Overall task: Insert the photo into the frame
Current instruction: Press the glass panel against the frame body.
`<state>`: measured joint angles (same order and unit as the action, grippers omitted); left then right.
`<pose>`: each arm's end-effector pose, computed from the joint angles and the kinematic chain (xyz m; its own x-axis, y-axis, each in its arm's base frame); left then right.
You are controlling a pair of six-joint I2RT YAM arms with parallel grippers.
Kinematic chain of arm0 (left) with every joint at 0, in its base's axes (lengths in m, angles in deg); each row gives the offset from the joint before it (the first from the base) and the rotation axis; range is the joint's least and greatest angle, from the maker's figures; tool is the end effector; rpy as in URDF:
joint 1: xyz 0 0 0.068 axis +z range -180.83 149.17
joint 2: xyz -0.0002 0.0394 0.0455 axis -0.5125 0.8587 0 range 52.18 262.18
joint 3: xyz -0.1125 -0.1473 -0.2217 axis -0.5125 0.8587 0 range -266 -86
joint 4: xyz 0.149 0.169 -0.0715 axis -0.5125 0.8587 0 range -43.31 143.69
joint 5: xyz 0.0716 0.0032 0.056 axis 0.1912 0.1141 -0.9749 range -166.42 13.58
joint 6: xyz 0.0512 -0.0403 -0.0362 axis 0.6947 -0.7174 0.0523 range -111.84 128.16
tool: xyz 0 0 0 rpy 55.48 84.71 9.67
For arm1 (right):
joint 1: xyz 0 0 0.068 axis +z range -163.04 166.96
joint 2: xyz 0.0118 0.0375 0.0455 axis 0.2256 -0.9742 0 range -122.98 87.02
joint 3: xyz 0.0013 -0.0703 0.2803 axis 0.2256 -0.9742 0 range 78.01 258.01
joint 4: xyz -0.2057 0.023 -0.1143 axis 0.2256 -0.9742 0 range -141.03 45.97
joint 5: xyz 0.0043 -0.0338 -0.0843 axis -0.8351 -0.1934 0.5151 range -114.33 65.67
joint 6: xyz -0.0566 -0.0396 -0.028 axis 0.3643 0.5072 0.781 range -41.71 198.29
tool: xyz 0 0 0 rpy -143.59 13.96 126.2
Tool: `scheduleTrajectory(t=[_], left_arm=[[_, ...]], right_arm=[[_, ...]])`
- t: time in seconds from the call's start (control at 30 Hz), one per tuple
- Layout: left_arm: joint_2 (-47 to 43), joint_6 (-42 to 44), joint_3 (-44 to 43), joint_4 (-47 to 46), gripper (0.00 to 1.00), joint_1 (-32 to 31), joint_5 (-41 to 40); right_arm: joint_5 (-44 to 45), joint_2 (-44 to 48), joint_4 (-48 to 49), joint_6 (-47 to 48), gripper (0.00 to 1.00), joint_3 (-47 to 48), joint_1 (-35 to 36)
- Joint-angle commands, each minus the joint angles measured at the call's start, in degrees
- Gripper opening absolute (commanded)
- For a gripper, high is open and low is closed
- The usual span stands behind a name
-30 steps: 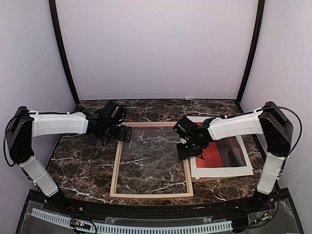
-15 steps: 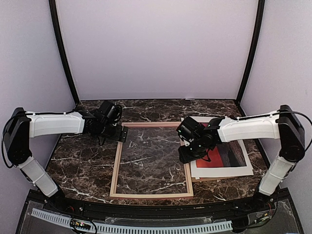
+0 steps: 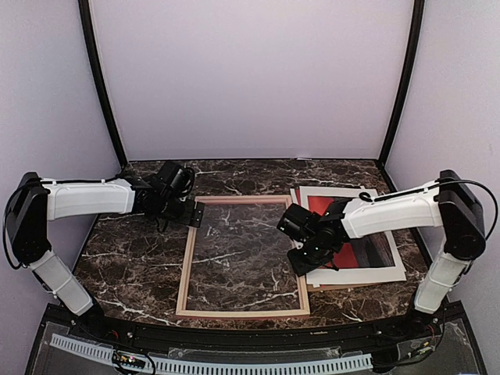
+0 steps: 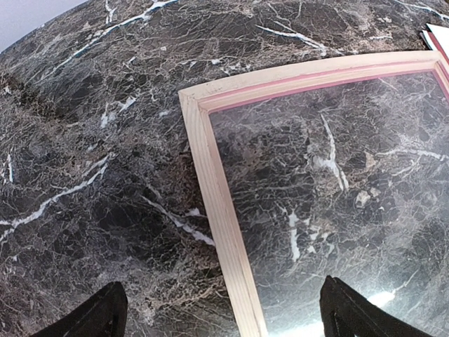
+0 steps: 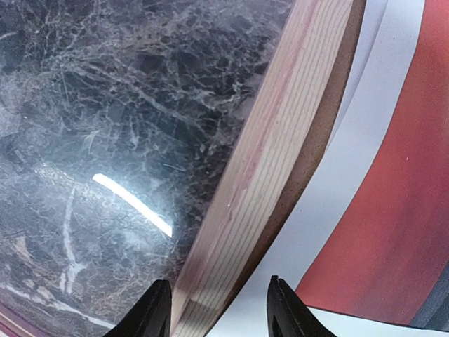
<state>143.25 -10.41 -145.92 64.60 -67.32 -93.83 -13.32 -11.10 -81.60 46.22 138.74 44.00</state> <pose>0.2768 -0.1816 0.2317 -0.7063 0.1445 -0.6930 0.1952 0.9807 0.0056 0.1757 0.2489 0.1758 -0.8683 -0.3810 -0.3178 -0.3961 0.9180 -0.0185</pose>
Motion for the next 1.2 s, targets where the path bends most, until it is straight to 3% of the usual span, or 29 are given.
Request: scheduleTrajectory(t=[0.0, 0.4, 0.73, 1.17], left_arm=[[-1.2, 0.5, 0.6, 1.3, 0.99, 0.4, 0.3], [-0.8, 0.6, 0.7, 1.8, 0.99, 0.8, 0.6], [2.4, 0.6, 0.7, 3.6, 0.96, 2.7, 5.3], [8.0, 1.2, 0.6, 4.0, 0.77, 5.1, 9.2]], right_arm=[[3.2, -1.6, -2.0, -0.9, 0.48, 0.7, 1.2], [5.4, -4.0, -3.1, -1.1, 0.49, 1.6, 3.5], [2.8, 1.7, -1.1, -0.5, 0.51, 2.5, 1.7], [-0.2, 9.7, 3.9, -0.4, 0.52, -1.7, -5.7]])
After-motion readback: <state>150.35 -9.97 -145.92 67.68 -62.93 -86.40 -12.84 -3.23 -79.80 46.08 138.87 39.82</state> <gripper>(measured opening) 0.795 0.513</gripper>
